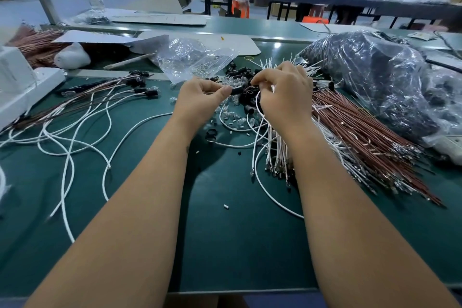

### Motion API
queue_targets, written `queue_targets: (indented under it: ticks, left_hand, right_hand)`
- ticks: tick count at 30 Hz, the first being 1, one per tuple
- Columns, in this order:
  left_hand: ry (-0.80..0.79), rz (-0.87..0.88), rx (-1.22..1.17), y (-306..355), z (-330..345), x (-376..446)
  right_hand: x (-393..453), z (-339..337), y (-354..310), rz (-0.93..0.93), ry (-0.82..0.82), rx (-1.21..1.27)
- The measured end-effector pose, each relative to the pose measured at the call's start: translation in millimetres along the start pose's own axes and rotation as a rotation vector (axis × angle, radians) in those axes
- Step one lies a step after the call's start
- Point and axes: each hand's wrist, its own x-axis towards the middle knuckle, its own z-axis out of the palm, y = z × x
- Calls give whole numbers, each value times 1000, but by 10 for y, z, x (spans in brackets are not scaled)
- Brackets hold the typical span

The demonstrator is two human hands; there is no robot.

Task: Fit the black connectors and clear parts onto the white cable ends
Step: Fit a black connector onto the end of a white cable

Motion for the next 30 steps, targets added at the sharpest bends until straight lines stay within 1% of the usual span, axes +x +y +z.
queue_targets:
  ticks: [4, 8, 12, 16, 20, 27, 30]
  left_hand:
    - [-20, 9, -27, -10, -2, -4]
    - [-44, 18, -65, -7, 2, -10]
    - [-52, 23, -71, -7, 7, -20]
    - [-71, 37, -92, 1, -3, -24]
    - [-102, 54, -78, 19, -2, -40]
    - [-102, 82, -62, 15, -10, -46]
    - [-101, 99, -12, 16, -2, -48]
  right_hand:
    - [7, 5, 4, -4, 5, 10]
    - [-19, 40, -4, -46, -33, -12]
    - [-16, 39, -34, -75, -69, 41]
    - [-17, -3, -61, -106, -49, 102]
    - [-6, -52, -19, -133, -14, 67]
    - [-9, -11, -9, -109, -27, 213]
    - [-2, 0, 2, -82, -65, 216]
